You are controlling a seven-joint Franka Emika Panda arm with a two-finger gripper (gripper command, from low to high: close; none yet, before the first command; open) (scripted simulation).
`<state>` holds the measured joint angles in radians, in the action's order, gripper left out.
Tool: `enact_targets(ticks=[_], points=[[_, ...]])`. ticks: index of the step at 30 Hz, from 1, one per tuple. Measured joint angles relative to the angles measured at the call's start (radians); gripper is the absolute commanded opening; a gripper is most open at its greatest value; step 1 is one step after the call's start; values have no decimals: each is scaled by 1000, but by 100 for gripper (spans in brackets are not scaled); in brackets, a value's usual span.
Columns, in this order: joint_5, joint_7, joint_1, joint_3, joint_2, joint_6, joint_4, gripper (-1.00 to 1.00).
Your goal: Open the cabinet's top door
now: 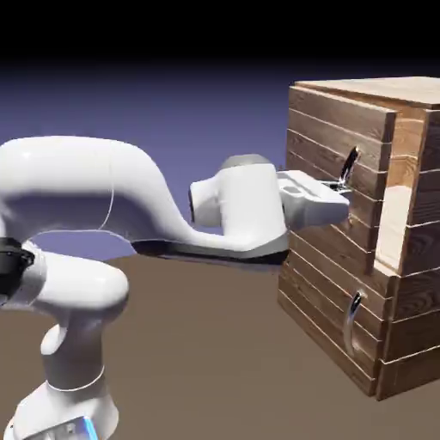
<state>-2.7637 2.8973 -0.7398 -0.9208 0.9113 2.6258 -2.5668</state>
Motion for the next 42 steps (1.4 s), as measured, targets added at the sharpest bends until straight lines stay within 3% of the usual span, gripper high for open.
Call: enact_targets(ticks=[19, 32, 42], points=[[555, -18, 552, 682, 94, -155, -318, -100], [1121, -216, 522, 1051, 257, -432, -433, -100], [1546, -249, 451, 1400, 183, -765, -355, -100]])
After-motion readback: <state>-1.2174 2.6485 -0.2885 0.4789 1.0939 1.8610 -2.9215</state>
